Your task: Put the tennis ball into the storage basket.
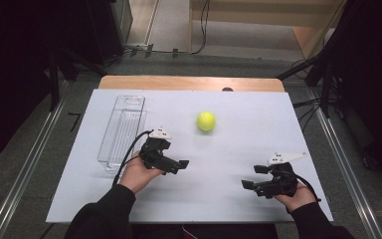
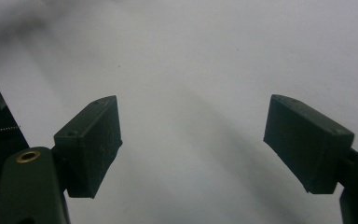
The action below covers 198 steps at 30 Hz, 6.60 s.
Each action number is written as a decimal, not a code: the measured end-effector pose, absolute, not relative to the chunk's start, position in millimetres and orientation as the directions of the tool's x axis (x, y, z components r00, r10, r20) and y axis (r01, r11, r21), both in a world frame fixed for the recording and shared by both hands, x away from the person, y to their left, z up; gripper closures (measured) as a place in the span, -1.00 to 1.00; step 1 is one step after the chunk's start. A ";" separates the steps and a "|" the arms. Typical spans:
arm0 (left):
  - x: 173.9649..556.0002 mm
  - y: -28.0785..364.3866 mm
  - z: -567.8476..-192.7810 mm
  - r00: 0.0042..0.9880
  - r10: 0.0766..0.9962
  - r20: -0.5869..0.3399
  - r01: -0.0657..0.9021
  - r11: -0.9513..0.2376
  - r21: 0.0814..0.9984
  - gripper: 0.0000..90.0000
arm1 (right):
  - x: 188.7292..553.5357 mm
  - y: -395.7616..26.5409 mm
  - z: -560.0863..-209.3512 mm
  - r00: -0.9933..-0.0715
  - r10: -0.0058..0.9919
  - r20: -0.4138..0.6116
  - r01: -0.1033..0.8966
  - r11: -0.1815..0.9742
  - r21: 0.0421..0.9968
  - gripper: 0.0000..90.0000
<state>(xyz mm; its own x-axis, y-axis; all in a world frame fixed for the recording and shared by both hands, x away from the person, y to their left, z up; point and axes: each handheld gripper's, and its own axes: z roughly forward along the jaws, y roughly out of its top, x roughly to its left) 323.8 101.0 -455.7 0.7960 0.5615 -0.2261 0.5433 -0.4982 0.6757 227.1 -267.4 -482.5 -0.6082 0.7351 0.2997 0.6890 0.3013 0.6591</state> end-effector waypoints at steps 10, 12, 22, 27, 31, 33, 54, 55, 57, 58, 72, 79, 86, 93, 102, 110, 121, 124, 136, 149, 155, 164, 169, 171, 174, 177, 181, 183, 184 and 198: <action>332.2 94.1 -452.1 0.801 0.555 -0.226 0.542 -0.510 0.668 -1.00 | 227.0 -266.5 -482.9 -0.615 0.729 0.302 0.689 0.309 0.656 -0.62; 333.9 92.1 -451.7 0.801 0.552 -0.230 0.543 -0.510 0.667 -1.00 | 226.9 -266.4 -482.9 -0.615 0.728 0.303 0.689 0.309 0.656 -0.62; 345.0 86.7 -446.7 0.803 0.547 -0.236 0.546 -0.516 0.660 -1.00 | 226.8 -265.7 -483.1 -0.619 0.725 0.302 0.687 0.313 0.656 -0.63; 351.0 83.9 -443.3 0.805 0.546 -0.232 0.545 -0.528 0.651 -1.00 | 226.8 -266.2 -483.0 -0.617 0.727 0.301 0.688 0.312 0.656 -0.62; 354.2 81.5 -440.3 0.807 0.546 -0.226 0.542 -0.533 0.650 -1.00 | 226.6 -267.2 -482.6 -0.617 0.727 0.302 0.687 0.310 0.657 -0.62; 358.2 79.2 -437.5 0.807 0.546 -0.224 0.541 -0.534 0.649 -1.00 | 226.5 -267.8 -482.4 -0.614 0.729 0.304 0.690 0.307 0.656 -0.62; 387.7 57.8 -418.1 0.813 0.530 -0.242 0.541 -0.532 0.651 -1.00 | 226.7 -267.7 -482.4 -0.617 0.727 0.302 0.687 0.310 0.657 -0.62; 389.1 57.0 -416.5 0.811 0.533 -0.241 0.541 -0.527 0.655 -1.00 | 226.8 -267.7 -482.4 -0.617 0.727 0.302 0.687 0.311 0.656 -0.62; 390.4 55.8 -415.1 0.811 0.534 -0.240 0.541 -0.527 0.656 -1.00 | 226.9 -267.4 -482.6 -0.617 0.727 0.302 0.688 0.311 0.656 -0.62; 392.9 53.7 -413.0 0.812 0.536 -0.233 0.537 -0.528 0.658 -1.00 | 226.9 -267.4 -482.6 -0.618 0.726 0.301 0.687 0.313 0.656 -0.62; 413.9 38.6 -410.3 0.808 0.546 -0.221 0.539 -0.535 0.651 -1.00 | 226.8 -266.6 -482.6 -0.620 0.724 0.302 0.687 0.315 0.655 -0.62; 425.2 31.3 -413.3 0.806 0.555 -0.207 0.538 -0.541 0.646 -1.00 | 226.9 -266.5 -482.6 -0.621 0.724 0.302 0.686 0.316 0.655 -0.62; 436.3 25.8 -412.4 0.799 0.564 -0.209 0.544 -0.530 0.650 -1.00 | 227.0 -266.3 -482.7 -0.620 0.724 0.303 0.687 0.315 0.654 -0.63; 444.9 16.6 -410.9 0.793 0.566 -0.226 0.554 -0.515 0.654 -1.00 | 227.0 -266.2 -482.5 -0.619 0.725 0.302 0.687 0.315 0.655 -0.62; 456.0 5.5 -414.4 0.785 0.581 -0.214 0.560 -0.519 0.646 -0.96 | 227.1 -266.2 -482.8 -0.623 0.722 0.301 0.685 0.317 0.656 -0.62; 463.9 -0.2 -419.2 0.770 0.598 -0.223 0.574 -0.496 0.652 -0.93 | 227.3 -265.8 -482.6 -0.622 0.723 0.302 0.687 0.317 0.654 -0.62; 466.7 -9.5 -421.3 0.776 0.602 -0.186 0.550 -0.504 0.666 -0.90 | 227.3 -266.1 -482.7 -0.624 0.720 0.305 0.687 0.318 0.653 -0.62; 467.6 -10.4 -423.9 0.772 0.604 -0.200 0.560 -0.495 0.665 -0.90 | 227.2 -266.1 -482.8 -0.625 0.719 0.304 0.686 0.321 0.653 -0.62; 469.9 -12.5 -431.8 0.769 0.607 -0.200 0.568 -0.507 0.648 -0.90 | 227.1 -266.3 -482.6 -0.626 0.719 0.303 0.685 0.321 0.654 -0.62; 470.3 -16.9 -446.7 0.767 0.607 -0.210 0.583 -0.522 0.622 -0.90 | 227.0 -266.4 -482.5 -0.626 0.718 0.303 0.685 0.320 0.655 -0.62; 471.1 -17.3 -452.5 0.761 0.614 -0.210 0.591 -0.523 0.614 -0.90 | 226.9 -266.5 -482.6 -0.626 0.719 0.301 0.684 0.321 0.655 -0.62; 472.0 -17.4 -462.8 0.756 0.619 -0.216 0.603 -0.529 0.596 -0.90 | 226.7 -266.5 -482.6 -0.626 0.719 0.301 0.684 0.322 0.654 -0.62; 471.9 -17.7 -468.3 0.749 0.622 -0.229 0.615 -0.523 0.590 -0.90 | 226.8 -266.5 -482.7 -0.627 0.719 0.300 0.683 0.323 0.655 -0.62; 472.0 -17.6 -469.1 0.749 0.621 -0.229 0.615 -0.525 0.588 -0.90 | 226.8 -266.5 -482.7 -0.627 0.719 0.300 0.683 0.322 0.655 -0.63; 471.4 -18.5 -472.9 0.748 0.626 -0.220 0.615 -0.531 0.583 -0.90 | 226.7 -266.6 -482.6 -0.626 0.719 0.300 0.684 0.322 0.655 -0.62; 471.0 -18.6 -475.7 0.751 0.624 -0.216 0.614 -0.537 0.579 -0.90 | 226.7 -266.6 -482.6 -0.626 0.719 0.300 0.684 0.322 0.655 -0.62; 470.5 -17.9 -479.9 0.749 0.624 -0.221 0.617 -0.536 0.576 -0.90 | 226.8 -266.7 -482.7 -0.627 0.719 0.300 0.683 0.322 0.655 -0.62; 470.4 -17.6 -482.3 0.747 0.628 -0.220 0.621 -0.538 0.570 -0.90 | 226.8 -266.7 -482.7 -0.627 0.719 0.300 0.683 0.322 0.655 -0.62; 470.3 -17.7 -483.5 0.745 0.630 -0.221 0.622 -0.536 0.571 -0.90 | 226.8 -266.7 -482.7 -0.627 0.719 0.300 0.683 0.322 0.655 -0.62; 465.2 -18.8 -488.9 0.752 0.639 -0.158 0.602 -0.569 0.560 -0.43 | 226.8 -267.0 -482.4 -0.626 0.720 0.300 0.683 0.321 0.656 -0.62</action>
